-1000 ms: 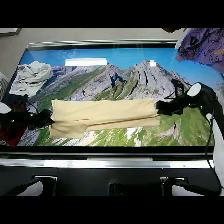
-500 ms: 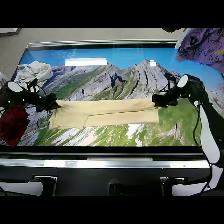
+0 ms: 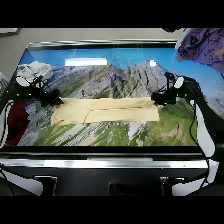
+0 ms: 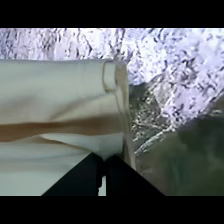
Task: Fold the clothes and pants, and hang the long-sleeved shirts on hangers.
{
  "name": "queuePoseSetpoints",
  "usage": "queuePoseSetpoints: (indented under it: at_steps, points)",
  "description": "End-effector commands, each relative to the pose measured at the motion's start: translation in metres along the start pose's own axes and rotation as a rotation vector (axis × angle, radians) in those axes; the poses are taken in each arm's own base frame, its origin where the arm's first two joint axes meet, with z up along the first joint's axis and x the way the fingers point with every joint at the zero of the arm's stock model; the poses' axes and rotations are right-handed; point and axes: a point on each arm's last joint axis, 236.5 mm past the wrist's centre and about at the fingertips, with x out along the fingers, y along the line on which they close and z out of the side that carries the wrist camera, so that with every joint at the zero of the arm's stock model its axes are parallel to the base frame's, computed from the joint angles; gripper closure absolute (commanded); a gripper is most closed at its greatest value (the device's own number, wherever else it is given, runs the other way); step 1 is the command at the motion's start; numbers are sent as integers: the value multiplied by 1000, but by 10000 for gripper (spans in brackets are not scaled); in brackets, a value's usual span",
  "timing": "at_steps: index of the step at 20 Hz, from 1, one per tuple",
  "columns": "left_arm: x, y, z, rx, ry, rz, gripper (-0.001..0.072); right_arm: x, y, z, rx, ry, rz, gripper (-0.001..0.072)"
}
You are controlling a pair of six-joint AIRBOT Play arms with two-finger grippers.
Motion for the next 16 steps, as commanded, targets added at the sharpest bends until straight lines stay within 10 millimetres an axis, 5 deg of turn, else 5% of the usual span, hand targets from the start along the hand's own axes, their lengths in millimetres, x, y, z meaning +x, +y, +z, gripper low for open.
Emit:
queuePoseSetpoints:
  at_steps: [1, 3, 5, 9, 10, 12, 14, 16]
  points:
    - [14, 5, 7, -12, -5, 5, 687, 15, -2, 2, 23, 2, 2, 688]
    - [22, 4, 6, -17, 3, -4, 685, 21, 1, -1, 37, 15, 20, 687]
    - [26, -5, 8, -13, -4, -33, 629, 21, 10, -2, 64, 21, 58, 594]
    - [8, -24, 24, 14, -47, -72, 149, -14, 18, 6, 174, 67, 186, 322]
    - [-2, -30, 28, 29, -53, -78, 119, -30, 10, 15, 215, 51, 234, 256]
    - [-24, -41, 33, 65, -61, -87, 88, -49, -18, 24, 312, 27, 318, 238]
    - [-44, -51, 40, 95, -84, -96, 89, -52, -40, 15, 368, 68, 404, 130]
    - [-56, -59, 46, 115, -110, -103, 89, -44, -38, 6, 373, 128, 523, 110]
